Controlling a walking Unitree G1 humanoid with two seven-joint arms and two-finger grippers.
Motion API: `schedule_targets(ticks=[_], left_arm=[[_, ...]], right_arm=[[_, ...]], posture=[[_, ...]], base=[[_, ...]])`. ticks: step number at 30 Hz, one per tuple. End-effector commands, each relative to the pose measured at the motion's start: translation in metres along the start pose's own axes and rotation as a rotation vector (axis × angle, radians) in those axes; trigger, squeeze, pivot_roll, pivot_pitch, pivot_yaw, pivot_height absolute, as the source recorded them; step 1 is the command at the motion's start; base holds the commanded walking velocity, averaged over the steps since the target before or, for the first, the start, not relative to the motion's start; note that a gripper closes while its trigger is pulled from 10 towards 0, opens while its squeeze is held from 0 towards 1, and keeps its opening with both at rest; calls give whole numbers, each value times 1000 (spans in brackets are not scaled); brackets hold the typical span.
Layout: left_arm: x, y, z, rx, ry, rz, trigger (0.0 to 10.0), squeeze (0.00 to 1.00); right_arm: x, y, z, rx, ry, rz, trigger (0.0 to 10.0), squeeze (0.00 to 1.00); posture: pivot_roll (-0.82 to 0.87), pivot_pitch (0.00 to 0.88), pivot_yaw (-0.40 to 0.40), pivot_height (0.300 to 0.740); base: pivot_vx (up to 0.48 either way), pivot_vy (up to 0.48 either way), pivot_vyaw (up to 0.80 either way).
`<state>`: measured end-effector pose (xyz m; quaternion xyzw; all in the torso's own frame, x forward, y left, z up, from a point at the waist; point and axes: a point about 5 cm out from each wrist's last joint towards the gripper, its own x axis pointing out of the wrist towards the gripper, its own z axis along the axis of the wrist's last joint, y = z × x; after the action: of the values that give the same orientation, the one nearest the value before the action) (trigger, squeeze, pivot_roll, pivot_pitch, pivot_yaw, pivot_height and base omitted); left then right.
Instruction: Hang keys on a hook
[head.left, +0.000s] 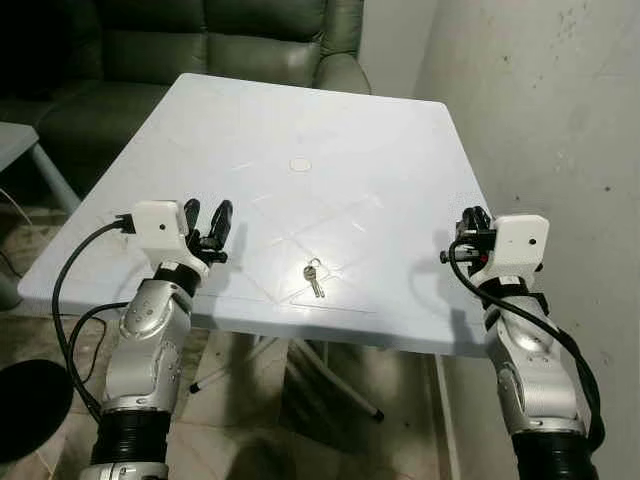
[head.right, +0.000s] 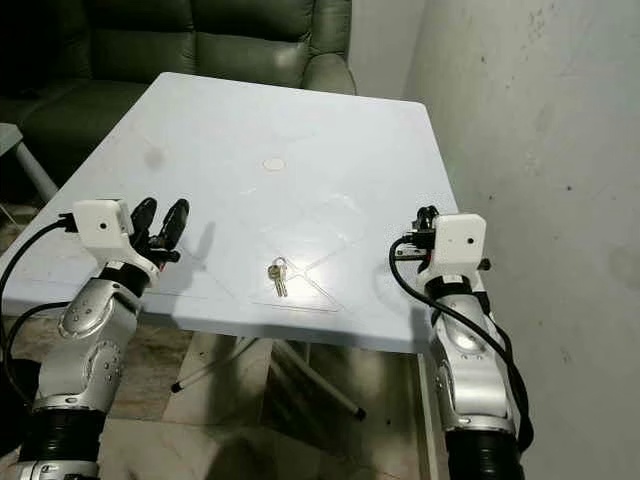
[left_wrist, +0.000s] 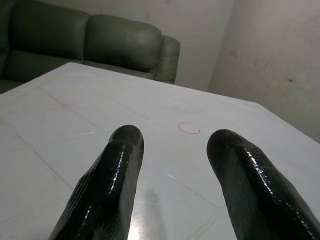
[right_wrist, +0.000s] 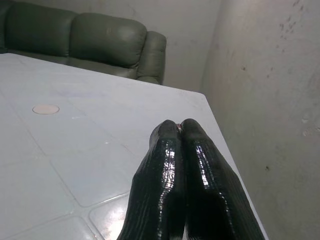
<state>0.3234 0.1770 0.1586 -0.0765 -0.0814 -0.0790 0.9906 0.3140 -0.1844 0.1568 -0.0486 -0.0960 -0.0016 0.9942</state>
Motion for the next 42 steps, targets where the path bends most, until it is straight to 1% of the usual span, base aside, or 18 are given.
schedule_targets(ticks=[1,10,16,33,41,42], left_arm=[[2,-1,2,6,-8,-15,10000,0],[3,-1,0,9,11,-7,10000,0],[3,-1,-1,13,13,-1,10000,0],[3,-1,0,12,15,16,10000,0],[3,0,-1,-10,26,26,10000,0],[3,0,-2,-17,30,27,10000,0]], right_arm=[[2,-2,1,-15,-3,1,10000,0],[2,-3,1,-18,4,-2,10000,0],[2,-4,0,-26,18,-1,10000,0],[3,-6,2,-35,16,7,10000,0],[2,-7,3,-39,16,0,10000,0],[1,-8,3,-39,17,-2,10000,0]], posture=[[17,16,-48,740],[15,20,-47,740],[16,25,-51,740],[16,37,-55,740],[11,49,-53,740],[7,56,-52,740]], base=[[0,364,0],[0,443,0],[0,480,-764],[0,0,-780],[0,0,-780],[0,480,-781]])
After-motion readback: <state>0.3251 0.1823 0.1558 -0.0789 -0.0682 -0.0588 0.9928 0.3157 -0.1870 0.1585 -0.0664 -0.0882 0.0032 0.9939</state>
